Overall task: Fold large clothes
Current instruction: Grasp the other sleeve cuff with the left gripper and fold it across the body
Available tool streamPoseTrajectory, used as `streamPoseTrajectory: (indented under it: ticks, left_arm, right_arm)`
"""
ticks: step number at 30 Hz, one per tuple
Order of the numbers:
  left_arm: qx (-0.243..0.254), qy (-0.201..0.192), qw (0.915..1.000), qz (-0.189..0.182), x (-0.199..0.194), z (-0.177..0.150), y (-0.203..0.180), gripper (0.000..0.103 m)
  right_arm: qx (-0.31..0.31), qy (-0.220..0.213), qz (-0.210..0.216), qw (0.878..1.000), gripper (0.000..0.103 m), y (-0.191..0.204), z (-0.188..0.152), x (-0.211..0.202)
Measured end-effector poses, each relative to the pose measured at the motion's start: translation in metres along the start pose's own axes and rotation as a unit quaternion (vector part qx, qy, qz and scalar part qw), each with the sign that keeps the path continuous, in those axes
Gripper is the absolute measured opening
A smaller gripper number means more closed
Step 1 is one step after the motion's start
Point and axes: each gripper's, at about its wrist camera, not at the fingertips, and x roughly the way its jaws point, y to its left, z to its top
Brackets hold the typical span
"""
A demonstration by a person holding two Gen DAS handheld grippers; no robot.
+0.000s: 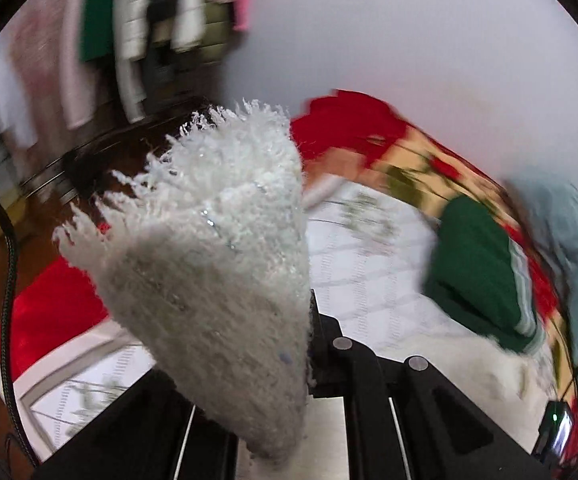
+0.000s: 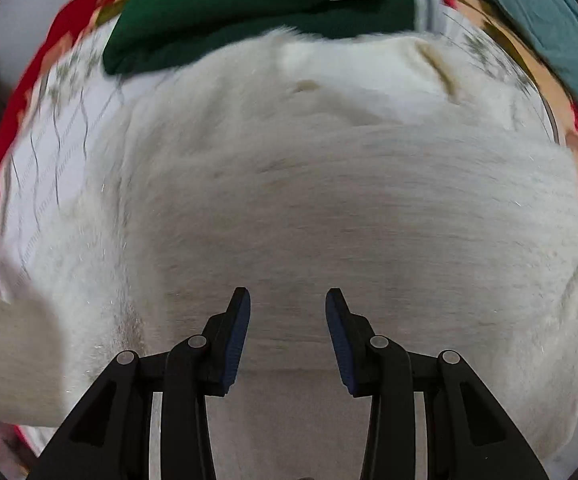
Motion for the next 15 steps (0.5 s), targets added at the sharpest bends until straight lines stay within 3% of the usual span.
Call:
streamPoseTrajectory:
  ticks: [4,7,12,15]
  left_arm:
    - [0.063,0.022,0.996,-0.06,-0.01,-0.023,-0.092,0.005]
    - [0.102,0.059,0.986,-0.118,-0.012,-0.051,-0.171,0.005]
    - [0.154,0.11,0.9631,-0.192,-0.009,-0.11,-0.286,0.006]
    - [0.21,0.168,0.9365,-0.225,0.004,-0.157,-0.347,0.007]
  right_arm:
    - [0.04,-0.006,0.022,0.999,0.042,-0.063,0.002,-0.019]
    - [0.068,-0.013,0.019,0.997,0.047,-0.13,-0.001,-0.032]
    - [0.101,-0.015,-0.016,0.995,0.048,-0.241,0.0,-0.045]
    - [0.13,-0.004,-0.029,0.991,0.048,-0.302,-0.005,-0.042]
